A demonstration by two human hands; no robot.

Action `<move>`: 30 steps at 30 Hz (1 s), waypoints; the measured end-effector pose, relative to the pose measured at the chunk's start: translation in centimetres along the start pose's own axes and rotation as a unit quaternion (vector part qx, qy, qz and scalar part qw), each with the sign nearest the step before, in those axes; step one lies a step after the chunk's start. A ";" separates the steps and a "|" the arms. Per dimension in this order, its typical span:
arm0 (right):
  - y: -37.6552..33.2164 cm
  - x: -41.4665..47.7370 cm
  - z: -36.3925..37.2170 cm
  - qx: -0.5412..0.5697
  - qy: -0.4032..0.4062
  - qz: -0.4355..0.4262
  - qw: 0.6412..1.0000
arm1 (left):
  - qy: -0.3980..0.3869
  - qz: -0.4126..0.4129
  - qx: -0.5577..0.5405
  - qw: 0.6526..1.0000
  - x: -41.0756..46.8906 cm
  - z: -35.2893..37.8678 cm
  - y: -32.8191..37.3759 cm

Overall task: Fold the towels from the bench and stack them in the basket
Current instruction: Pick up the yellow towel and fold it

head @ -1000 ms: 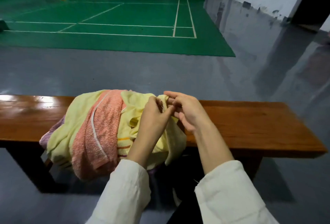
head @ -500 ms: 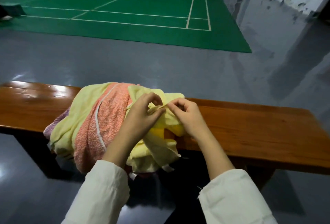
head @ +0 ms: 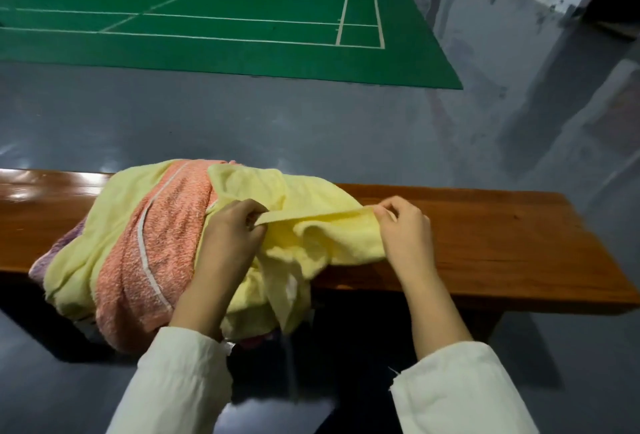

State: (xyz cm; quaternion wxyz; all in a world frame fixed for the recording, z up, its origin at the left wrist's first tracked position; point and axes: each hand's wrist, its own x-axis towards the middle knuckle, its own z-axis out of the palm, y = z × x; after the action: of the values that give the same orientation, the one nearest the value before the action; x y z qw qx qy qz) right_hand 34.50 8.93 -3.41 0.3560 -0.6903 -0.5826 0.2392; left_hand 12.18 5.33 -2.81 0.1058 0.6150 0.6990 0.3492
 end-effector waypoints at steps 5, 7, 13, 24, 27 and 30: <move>-1.0 -0.1 1.0 0.037 -0.104 -0.073 0.991 | -0.083 0.001 -0.144 0.986 0.8 -0.1 1.7; -2.7 -0.9 2.4 0.124 -0.189 -0.119 0.967 | -0.119 0.029 -0.170 0.978 1.1 0.4 2.7; -3.0 0.0 3.6 0.158 -0.213 -0.107 0.958 | -0.126 0.025 -0.136 0.982 1.6 -0.5 1.0; -2.2 0.2 2.9 0.084 -0.155 -0.073 0.982 | 0.028 -0.066 -0.255 0.964 1.3 -1.0 -3.5; -2.0 0.2 2.4 0.156 -0.166 -0.061 0.972 | 0.044 -0.055 -0.196 0.978 2.0 -1.8 -4.1; -2.4 -0.1 2.5 0.223 -0.194 -0.091 0.951 | -0.033 0.001 -0.228 0.973 2.0 -0.9 -1.2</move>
State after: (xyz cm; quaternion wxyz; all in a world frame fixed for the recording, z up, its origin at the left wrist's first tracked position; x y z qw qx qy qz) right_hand 31.04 9.52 -3.13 0.4009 -0.4779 -0.6326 0.4590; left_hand 10.31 6.87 -2.31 0.2657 0.5868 0.5963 0.4790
